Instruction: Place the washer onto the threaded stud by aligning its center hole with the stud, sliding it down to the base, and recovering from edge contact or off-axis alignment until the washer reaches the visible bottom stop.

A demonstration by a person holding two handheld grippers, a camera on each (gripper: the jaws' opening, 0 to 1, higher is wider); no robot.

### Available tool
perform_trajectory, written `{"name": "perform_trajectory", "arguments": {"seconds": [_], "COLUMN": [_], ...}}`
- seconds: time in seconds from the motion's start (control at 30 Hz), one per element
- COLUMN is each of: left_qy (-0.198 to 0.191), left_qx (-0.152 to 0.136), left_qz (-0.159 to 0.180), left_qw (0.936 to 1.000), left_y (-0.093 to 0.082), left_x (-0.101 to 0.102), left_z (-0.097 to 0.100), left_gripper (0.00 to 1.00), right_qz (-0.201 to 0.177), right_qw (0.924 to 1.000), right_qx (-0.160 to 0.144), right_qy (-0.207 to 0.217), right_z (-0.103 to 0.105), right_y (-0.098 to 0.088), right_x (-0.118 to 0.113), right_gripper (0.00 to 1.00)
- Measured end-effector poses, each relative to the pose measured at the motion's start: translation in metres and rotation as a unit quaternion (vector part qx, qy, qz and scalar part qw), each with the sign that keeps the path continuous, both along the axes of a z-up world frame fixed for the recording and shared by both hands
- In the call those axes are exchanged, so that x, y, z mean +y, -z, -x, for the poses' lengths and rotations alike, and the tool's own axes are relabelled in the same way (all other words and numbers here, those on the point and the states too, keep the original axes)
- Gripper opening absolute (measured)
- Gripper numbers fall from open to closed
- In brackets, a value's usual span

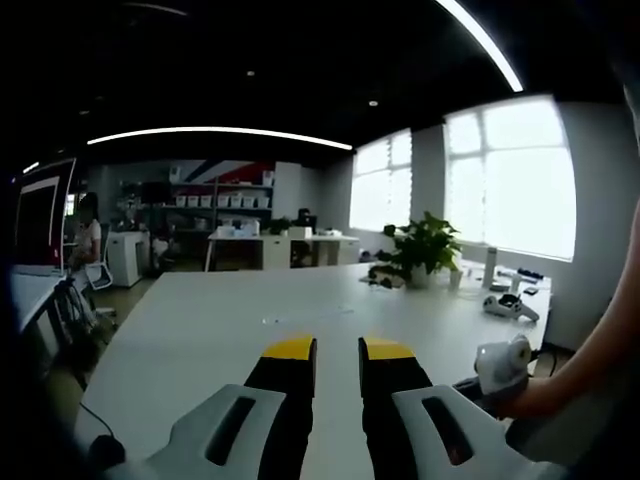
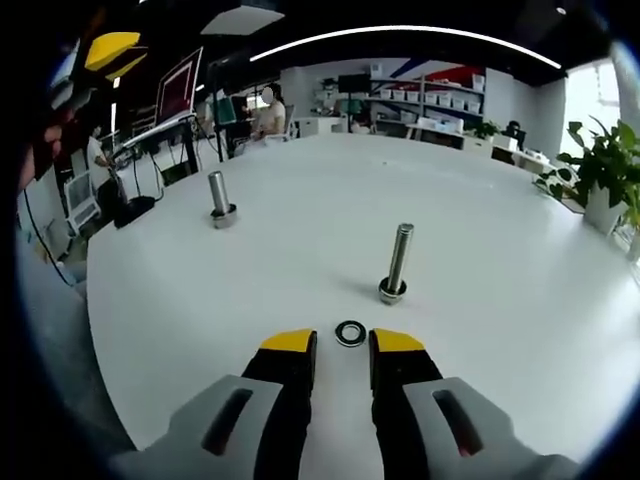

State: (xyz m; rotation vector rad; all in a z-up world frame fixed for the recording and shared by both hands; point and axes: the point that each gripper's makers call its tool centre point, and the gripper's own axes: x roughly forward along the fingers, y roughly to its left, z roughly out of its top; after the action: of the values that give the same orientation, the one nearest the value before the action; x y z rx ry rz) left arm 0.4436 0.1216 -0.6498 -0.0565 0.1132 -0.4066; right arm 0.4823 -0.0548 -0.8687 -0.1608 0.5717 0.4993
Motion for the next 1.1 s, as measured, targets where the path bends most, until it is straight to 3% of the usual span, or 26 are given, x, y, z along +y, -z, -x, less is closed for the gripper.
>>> {"name": "perform_trajectory", "arguments": {"seconds": [0.53, 1.1], "left_qy": [0.002, 0.003], "left_qx": [0.001, 0.002], "left_qz": [0.002, -0.002], "left_qw": [1.0, 1.0], "left_y": [0.0003, 0.0013], "left_x": [-0.0007, -0.0021], "left_z": [0.0003, 0.0009], "left_gripper": [0.15, 0.15], "right_qz": [-0.005, -0.004], "right_qw": [0.9999, 1.0], "right_qx": [-0.009, -0.001], "right_qy": [0.004, 0.002], "right_z": [-0.0033, -0.0037], "right_y": [0.0012, 0.0011], "right_x": [0.0027, 0.0028], "right_gripper": [0.15, 0.14]}}
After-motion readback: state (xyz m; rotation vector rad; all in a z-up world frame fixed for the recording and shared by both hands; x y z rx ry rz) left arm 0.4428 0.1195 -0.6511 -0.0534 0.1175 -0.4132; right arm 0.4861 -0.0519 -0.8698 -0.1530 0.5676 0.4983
